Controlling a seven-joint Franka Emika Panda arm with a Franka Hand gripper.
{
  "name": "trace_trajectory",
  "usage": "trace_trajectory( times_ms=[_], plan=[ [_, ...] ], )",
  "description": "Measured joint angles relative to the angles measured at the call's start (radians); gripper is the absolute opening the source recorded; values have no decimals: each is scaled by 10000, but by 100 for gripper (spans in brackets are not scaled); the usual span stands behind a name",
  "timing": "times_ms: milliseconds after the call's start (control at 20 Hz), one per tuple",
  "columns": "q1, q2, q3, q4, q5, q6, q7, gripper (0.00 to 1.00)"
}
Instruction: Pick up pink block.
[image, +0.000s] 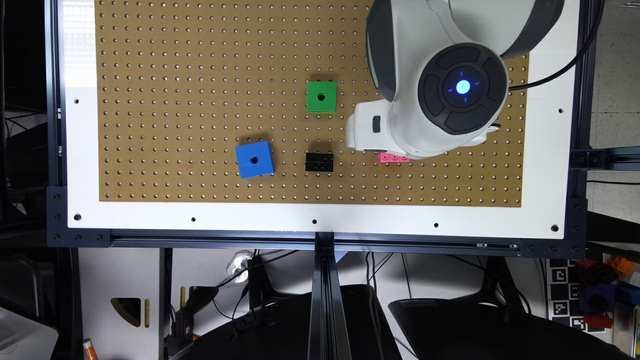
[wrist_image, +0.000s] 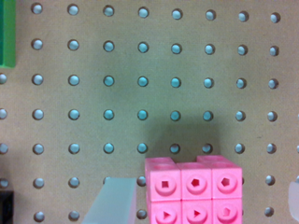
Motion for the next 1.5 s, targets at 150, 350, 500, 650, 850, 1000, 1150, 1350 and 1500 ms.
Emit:
trace_trajectory(
  times_ms=[150,350,500,650,850,1000,1150,1350,1500],
  plan=[
    [-1,594,-17,192,-98,295,2,100],
    [2,1380,-25,886,-264,365,35,100],
    [15,1465,-25,987,-276,362,45,100],
    [20,1465,-24,988,-276,362,51,100],
    [22,1560,-28,982,-284,375,53,100],
    [22,1773,-42,1015,-358,508,97,0],
    [22,1773,-42,1015,-358,508,97,0],
    [16,1771,-51,1007,-359,496,98,0],
    [17,1762,-79,1005,-359,474,98,0]
  ],
)
